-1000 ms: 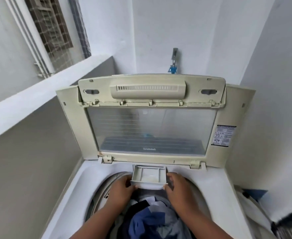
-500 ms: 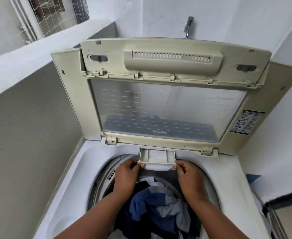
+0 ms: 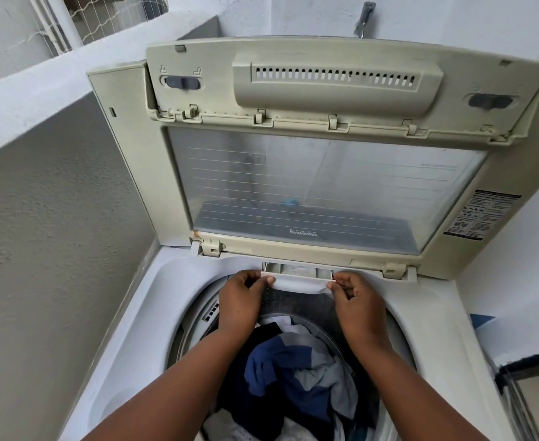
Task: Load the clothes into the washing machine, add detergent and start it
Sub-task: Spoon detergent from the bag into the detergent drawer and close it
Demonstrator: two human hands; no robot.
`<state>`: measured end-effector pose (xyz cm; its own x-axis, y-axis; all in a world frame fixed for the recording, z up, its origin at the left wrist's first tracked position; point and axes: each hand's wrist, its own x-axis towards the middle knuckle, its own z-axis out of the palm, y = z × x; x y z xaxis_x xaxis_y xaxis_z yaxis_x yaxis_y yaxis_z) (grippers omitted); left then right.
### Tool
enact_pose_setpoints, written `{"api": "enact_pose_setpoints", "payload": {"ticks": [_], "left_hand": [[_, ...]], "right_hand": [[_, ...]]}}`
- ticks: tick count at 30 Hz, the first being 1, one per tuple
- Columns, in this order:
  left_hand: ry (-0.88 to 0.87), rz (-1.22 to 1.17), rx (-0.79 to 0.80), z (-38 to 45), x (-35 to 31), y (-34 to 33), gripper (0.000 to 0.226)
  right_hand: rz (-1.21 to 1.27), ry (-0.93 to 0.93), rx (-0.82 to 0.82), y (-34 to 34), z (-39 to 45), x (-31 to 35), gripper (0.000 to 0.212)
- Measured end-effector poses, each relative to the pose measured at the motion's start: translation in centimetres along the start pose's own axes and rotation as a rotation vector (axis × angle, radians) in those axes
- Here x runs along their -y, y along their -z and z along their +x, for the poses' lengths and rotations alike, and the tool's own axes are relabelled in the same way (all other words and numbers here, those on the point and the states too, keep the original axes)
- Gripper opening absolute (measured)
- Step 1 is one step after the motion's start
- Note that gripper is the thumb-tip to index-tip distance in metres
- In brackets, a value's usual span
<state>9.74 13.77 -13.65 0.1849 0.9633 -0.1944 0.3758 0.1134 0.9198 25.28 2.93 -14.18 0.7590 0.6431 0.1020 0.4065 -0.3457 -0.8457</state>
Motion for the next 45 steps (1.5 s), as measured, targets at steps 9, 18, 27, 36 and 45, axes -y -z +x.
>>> {"api": "enact_pose_setpoints", "payload": {"ticks": [9,18,27,36,45], "left_hand": [[-0.062,0.054,-0.056,0.3,0.2,-0.1,0.025],[-0.884,0.602,-0.117,2.9,3.2,1.3,0.040],[-0.912,0.637,-0.253,4.0,2.4,1.2,0.030],[-0.890,0.605,-0.229,4.2,2.0,1.3,0.022],[-0.858,0.652,-0.189,4.3,1.9,1.4,0.028]], "right_hand": [[0.031,0.018,-0.035,-0.3,0.2,0.2,0.033],[-0.382,0.402,-0.153,-0.6,0.9,-1.0,0.037],[-0.563,0.514,-0.184,0.1,2.2,-0.6,0.028],[-0.550,0.503,-0.181,-0.3,2.4,-0.5,0.027],[-0.581,0.565,-0.218,-0.5,2.6,-1.0,0.024]]}}
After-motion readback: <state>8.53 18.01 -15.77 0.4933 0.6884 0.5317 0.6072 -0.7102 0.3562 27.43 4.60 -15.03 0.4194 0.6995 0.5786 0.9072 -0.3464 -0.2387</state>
